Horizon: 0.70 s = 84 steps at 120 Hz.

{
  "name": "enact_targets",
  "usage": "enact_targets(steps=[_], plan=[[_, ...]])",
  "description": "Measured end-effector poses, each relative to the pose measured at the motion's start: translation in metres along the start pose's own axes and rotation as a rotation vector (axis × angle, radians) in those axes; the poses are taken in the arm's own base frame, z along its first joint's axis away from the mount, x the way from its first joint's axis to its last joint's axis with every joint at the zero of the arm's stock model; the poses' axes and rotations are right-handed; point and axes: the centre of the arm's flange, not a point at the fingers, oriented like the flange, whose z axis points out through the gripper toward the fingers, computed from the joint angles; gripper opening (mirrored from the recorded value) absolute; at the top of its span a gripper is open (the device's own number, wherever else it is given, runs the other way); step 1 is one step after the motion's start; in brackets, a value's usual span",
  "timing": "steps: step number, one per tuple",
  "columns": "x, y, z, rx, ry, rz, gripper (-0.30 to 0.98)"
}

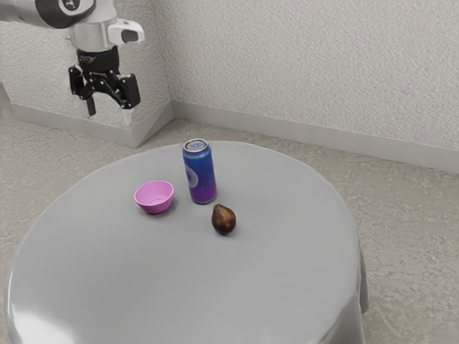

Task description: Place the pear in the bowl.

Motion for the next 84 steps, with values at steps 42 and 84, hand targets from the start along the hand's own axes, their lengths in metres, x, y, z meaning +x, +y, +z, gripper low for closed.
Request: enact_targets(steps=[42, 84], plan=[[0.070, 0.055, 0.102, -0.073, -0.065, 0.027, 0.69], [0.125, 0.118, 0.228, -0.110, -0.117, 0.054, 0.69]])
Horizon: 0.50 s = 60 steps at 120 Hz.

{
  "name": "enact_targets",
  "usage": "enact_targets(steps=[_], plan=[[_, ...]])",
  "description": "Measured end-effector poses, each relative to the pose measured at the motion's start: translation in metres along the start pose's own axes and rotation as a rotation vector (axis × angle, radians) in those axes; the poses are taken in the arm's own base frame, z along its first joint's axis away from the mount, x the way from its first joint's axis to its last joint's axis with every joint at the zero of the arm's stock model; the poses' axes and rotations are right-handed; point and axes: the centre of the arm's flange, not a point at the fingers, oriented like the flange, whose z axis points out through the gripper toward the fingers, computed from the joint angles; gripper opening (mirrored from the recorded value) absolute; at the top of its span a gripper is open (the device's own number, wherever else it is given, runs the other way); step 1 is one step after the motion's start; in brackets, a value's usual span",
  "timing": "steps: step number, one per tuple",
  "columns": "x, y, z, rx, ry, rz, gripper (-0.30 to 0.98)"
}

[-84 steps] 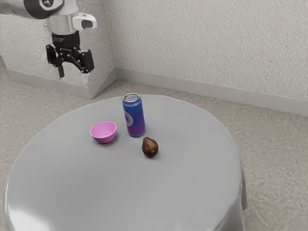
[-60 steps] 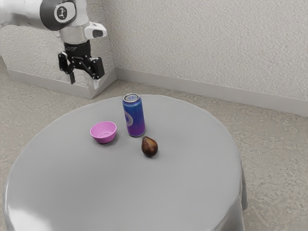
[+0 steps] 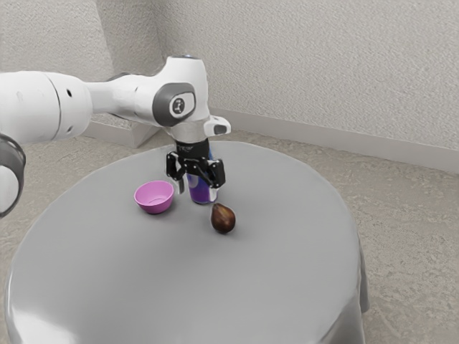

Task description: Place the pear in the bowl.

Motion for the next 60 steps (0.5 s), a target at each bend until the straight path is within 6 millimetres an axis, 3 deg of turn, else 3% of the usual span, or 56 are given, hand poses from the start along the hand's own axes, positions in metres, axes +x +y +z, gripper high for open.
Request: enact_targets(steps=[43, 60], plan=[[0.041, 0.017, 0.058, -0.010, 0.044, 0.001, 0.69], [0.048, 0.024, 0.071, -0.009, 0.059, 0.007, 0.69]])
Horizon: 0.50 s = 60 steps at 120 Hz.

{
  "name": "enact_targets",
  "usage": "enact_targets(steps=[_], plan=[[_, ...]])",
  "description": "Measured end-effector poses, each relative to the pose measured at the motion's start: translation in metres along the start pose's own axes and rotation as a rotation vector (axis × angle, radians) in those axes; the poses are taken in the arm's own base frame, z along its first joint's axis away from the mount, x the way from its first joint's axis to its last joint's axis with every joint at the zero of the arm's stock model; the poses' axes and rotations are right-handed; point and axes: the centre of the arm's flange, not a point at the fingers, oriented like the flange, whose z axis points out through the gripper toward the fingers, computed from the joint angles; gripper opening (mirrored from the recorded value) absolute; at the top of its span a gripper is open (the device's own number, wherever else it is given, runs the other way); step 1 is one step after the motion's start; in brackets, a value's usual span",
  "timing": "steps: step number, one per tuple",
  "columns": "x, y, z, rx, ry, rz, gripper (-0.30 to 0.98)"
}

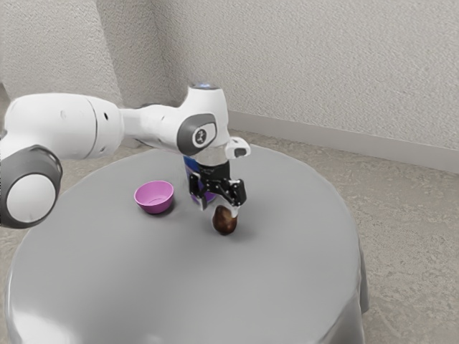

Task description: Place the pear in the bowl.

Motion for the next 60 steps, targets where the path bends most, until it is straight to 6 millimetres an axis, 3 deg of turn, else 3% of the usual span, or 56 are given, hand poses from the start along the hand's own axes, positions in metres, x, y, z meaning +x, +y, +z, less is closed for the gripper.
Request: enact_targets(steps=[36, 60], plan=[[0.009, 0.007, 0.019, 0.003, 0.037, 0.018, 0.69], [0.013, -0.003, 0.028, 0.005, 0.041, 0.008, 0.69]])
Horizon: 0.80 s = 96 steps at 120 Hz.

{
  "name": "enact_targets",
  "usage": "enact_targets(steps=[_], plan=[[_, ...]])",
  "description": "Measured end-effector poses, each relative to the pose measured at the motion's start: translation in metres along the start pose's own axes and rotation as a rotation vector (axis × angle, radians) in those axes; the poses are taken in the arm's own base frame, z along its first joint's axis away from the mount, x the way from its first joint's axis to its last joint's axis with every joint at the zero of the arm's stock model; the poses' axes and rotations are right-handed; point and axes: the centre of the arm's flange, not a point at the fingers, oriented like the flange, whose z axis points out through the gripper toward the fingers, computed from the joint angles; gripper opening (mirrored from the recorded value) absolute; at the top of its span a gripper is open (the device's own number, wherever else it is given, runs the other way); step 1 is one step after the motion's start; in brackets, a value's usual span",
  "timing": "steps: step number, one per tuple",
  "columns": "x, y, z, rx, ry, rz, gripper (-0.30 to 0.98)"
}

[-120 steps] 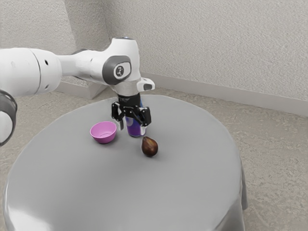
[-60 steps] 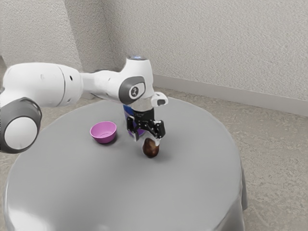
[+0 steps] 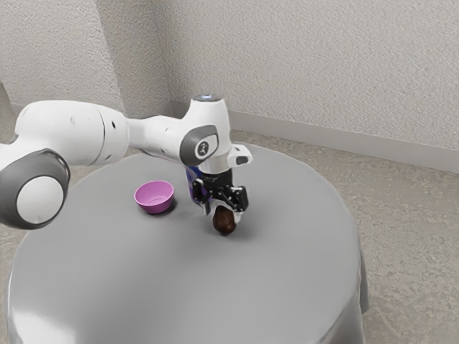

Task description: Place the pear in the bowl.

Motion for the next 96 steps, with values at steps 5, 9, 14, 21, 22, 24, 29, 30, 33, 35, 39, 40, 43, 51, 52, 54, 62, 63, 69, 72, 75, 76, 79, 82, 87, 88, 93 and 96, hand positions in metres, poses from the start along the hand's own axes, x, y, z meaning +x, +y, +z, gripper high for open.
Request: enact_targets(steps=[5, 9, 14, 21, 22, 24, 29, 30, 33, 35, 39, 40, 43, 51, 52, 54, 62, 63, 69, 72, 75, 76, 79, 82, 87, 88, 93, 96], plan=[[0.001, -0.003, 0.002, 0.000, -0.001, -0.003, 0.69], [0.001, -0.004, 0.004, 0.000, -0.002, -0.004, 0.69], [0.001, -0.004, 0.007, 0.000, -0.005, -0.005, 0.69], [0.001, -0.005, 0.011, -0.001, -0.010, -0.006, 0.69], [0.001, -0.005, 0.012, -0.001, -0.010, -0.006, 0.69], [0.001, -0.005, 0.012, -0.001, -0.011, -0.007, 0.69], [0.002, -0.005, 0.014, -0.001, -0.012, -0.007, 0.69], [0.002, -0.005, 0.015, -0.001, -0.012, -0.007, 0.69], [0.002, -0.005, 0.016, -0.002, -0.012, -0.007, 0.69], [0.002, -0.005, 0.017, -0.002, -0.012, -0.007, 0.69], [0.002, -0.006, 0.019, -0.002, -0.014, -0.008, 0.69], [0.002, -0.006, 0.019, -0.002, -0.014, -0.008, 0.69], [0.002, -0.006, 0.021, -0.002, -0.015, -0.008, 0.69], [0.003, -0.006, 0.023, -0.003, -0.013, -0.008, 0.69], [0.003, -0.006, 0.023, -0.003, -0.013, -0.008, 0.69], [0.003, -0.007, 0.023, -0.003, -0.012, -0.009, 0.69], [0.004, -0.009, 0.025, -0.004, -0.011, -0.012, 0.69], [0.004, -0.009, 0.025, -0.004, -0.011, -0.012, 0.69], [0.004, -0.009, 0.025, -0.005, -0.009, -0.012, 0.69], [0.005, -0.009, 0.025, -0.005, -0.008, -0.012, 0.69], [0.005, -0.009, 0.025, -0.005, -0.007, -0.012, 0.69], [0.005, -0.009, 0.025, -0.005, -0.006, -0.012, 0.69], [0.005, -0.009, 0.025, -0.005, -0.006, -0.012, 0.69], [0.005, -0.009, 0.025, -0.006, -0.005, -0.012, 0.69], [0.005, -0.009, 0.025, -0.006, -0.004, -0.012, 0.69], [0.005, -0.009, 0.025, -0.006, -0.004, -0.012, 0.69], [0.005, -0.009, 0.025, -0.006, -0.003, -0.012, 0.69], [0.005, -0.009, 0.025, -0.006, -0.003, -0.012, 0.68]])
